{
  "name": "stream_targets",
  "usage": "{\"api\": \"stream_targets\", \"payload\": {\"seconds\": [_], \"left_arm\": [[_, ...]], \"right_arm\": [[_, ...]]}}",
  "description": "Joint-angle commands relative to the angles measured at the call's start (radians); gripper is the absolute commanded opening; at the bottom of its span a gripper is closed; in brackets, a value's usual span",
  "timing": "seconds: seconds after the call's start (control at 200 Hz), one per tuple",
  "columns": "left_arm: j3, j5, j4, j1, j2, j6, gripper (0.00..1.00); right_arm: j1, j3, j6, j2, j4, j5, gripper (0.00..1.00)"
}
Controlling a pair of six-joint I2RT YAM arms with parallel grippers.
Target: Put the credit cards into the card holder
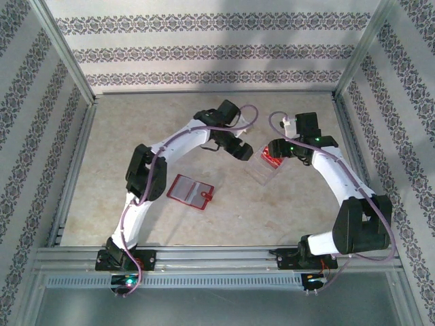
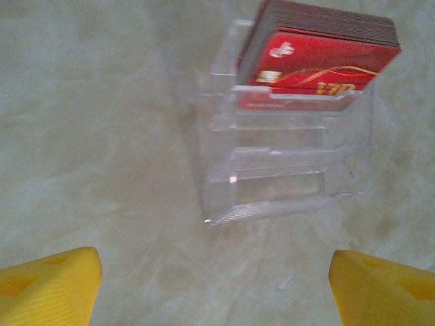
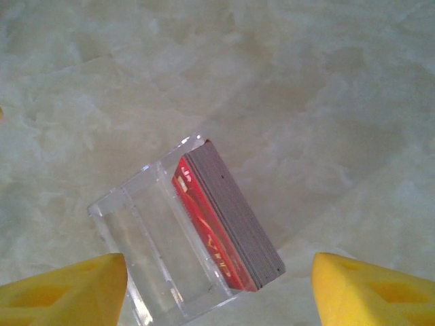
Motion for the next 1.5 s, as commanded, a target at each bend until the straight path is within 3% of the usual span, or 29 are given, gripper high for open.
{"api": "stream_targets", "payload": {"seconds": [0.0, 0.53, 1.494], "left_arm": [[0.088, -0.001, -0.058, -0.05, 0.058, -0.008, 0.87], [0.243, -0.098, -0.087, -0.084, 0.227, 0.016, 0.86], [0.165, -0.134, -0.096, -0.079, 0.268, 0.023, 0.78]], "right_arm": [[-0.022, 0.031, -0.044, 0.019, -0.001, -0.024, 0.71], [-0.029, -0.007, -0.071, 0.086, 0.057, -0.018, 0.71], [-0.036, 0.017, -0.065, 0.207, 0.048, 0.081, 0.71]]}}
